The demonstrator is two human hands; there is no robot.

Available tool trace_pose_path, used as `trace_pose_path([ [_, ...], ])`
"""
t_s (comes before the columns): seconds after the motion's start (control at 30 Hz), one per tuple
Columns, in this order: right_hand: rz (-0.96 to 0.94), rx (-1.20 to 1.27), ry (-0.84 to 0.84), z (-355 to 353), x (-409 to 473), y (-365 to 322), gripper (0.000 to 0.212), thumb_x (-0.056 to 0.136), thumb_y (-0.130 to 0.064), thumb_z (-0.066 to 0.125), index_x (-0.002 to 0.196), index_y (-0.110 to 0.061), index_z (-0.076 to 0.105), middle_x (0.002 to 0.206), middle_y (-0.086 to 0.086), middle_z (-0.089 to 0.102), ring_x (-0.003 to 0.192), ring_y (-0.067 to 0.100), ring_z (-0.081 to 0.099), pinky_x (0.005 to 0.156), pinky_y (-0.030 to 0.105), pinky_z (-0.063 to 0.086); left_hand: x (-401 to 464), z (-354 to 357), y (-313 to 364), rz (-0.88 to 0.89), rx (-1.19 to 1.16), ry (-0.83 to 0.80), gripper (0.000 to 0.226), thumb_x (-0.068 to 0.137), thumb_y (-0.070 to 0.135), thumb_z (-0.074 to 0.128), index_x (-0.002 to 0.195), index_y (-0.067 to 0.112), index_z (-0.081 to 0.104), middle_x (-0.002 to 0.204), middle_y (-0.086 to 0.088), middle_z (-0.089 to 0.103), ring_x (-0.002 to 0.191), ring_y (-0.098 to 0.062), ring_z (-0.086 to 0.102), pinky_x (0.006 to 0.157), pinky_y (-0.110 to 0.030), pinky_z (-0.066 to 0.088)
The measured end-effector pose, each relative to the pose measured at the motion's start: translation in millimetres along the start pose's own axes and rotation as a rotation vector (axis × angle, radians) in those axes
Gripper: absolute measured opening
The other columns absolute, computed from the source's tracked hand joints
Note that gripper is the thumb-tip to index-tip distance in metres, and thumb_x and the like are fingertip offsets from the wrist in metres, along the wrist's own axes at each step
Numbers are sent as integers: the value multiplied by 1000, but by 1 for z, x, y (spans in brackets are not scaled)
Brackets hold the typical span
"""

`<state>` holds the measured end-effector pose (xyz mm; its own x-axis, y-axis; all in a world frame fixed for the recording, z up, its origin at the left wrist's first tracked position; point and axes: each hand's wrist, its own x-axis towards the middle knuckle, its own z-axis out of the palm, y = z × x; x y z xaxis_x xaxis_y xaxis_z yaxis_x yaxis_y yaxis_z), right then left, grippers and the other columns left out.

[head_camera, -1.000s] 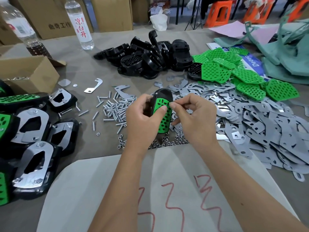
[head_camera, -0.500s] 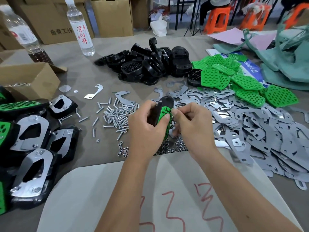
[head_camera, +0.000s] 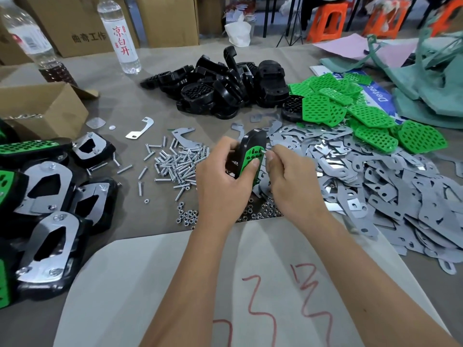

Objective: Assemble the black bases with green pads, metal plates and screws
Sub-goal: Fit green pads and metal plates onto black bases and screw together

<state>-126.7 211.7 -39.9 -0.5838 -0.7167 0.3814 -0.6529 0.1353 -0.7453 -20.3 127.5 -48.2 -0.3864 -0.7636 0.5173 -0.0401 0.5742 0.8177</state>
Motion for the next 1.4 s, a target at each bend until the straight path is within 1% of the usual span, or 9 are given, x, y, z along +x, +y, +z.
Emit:
trace_pose_path([
  [0.2, -35, -234, -32, -1, 5, -10, 35, 109, -20, 47, 76, -11, 40, 54, -4, 34, 53, 29, 36, 54, 43, 24, 0, -2, 1, 24, 30, 9, 19, 82, 22, 75, 86, 25, 57, 74, 14, 64, 70, -10, 60, 63, -24, 46],
  [0.4, 297, 297, -70, 3, -1, 1, 45, 110, -24, 45, 66, -16, 48, 50, -12, 38, 48, 15, 32, 55, 35, 27, 2, -5, 3, 45, 34, -64, 19, 81, 13, 77, 90, 16, 61, 78, 8, 67, 75, -14, 63, 71, -34, 51],
  [0.53, -99, -266, -16, -5, 2, -1, 36, 108, -21, 46, 74, -12, 40, 51, -9, 31, 46, 21, 31, 53, 39, 21, 2, -6, 3, -30, -15, -58, 20, 82, 16, 76, 88, 24, 59, 74, 15, 65, 71, -7, 61, 67, -27, 50],
  [0.63, -81, -336, -82, -5, 7, -12, 34, 107, -21, 48, 77, -14, 36, 53, -11, 26, 46, 19, 26, 50, 38, 17, 3, -10, 1, -78, -34, -72, 14, 82, 19, 74, 88, 18, 61, 72, 12, 64, 70, -13, 61, 67, -37, 53],
  [0.8, 273, 263, -77, 6, 4, 5, 41, 107, -28, 44, 68, -17, 45, 52, -10, 37, 53, 19, 33, 55, 41, 30, 2, -5, 5, 14, 21, -69, 19, 80, 19, 76, 88, 16, 59, 76, 7, 63, 72, -18, 58, 66, -34, 47],
  [1.03, -155, -326, -50, -2, 6, -8, 32, 106, -16, 50, 77, -16, 36, 53, -11, 28, 46, 15, 28, 50, 40, 20, 4, -10, 3, -94, -62, -50, 16, 82, 19, 72, 88, 11, 60, 72, 6, 62, 71, -22, 61, 66, -45, 53],
  [1.17, 179, 80, -51, 4, 2, 1, 42, 109, -25, 48, 69, -13, 45, 59, -3, 43, 58, 19, 40, 59, 42, 37, 3, -8, 6, -19, 9, -91, 16, 82, 20, 73, 90, 14, 61, 75, 3, 64, 72, -23, 60, 66, -40, 51],
  [1.23, 109, 61, -47, -1, 2, 2, 42, 108, -27, 50, 68, -14, 47, 57, -8, 42, 55, 10, 36, 56, 35, 34, 3, -5, 5, -26, 1, -62, 14, 83, 19, 73, 91, 14, 62, 76, 5, 65, 73, -19, 62, 66, -37, 52],
  [1.4, 251, 567, -147, -12, 5, 11, 41, 93, -67, 56, 83, -28, 62, 64, -15, 49, 53, 4, 38, 46, 21, 34, 3, -10, 1, -352, -359, -31, 15, 85, 18, 72, 99, 13, 72, 89, -5, 76, 84, -25, 73, 71, -42, 62],
])
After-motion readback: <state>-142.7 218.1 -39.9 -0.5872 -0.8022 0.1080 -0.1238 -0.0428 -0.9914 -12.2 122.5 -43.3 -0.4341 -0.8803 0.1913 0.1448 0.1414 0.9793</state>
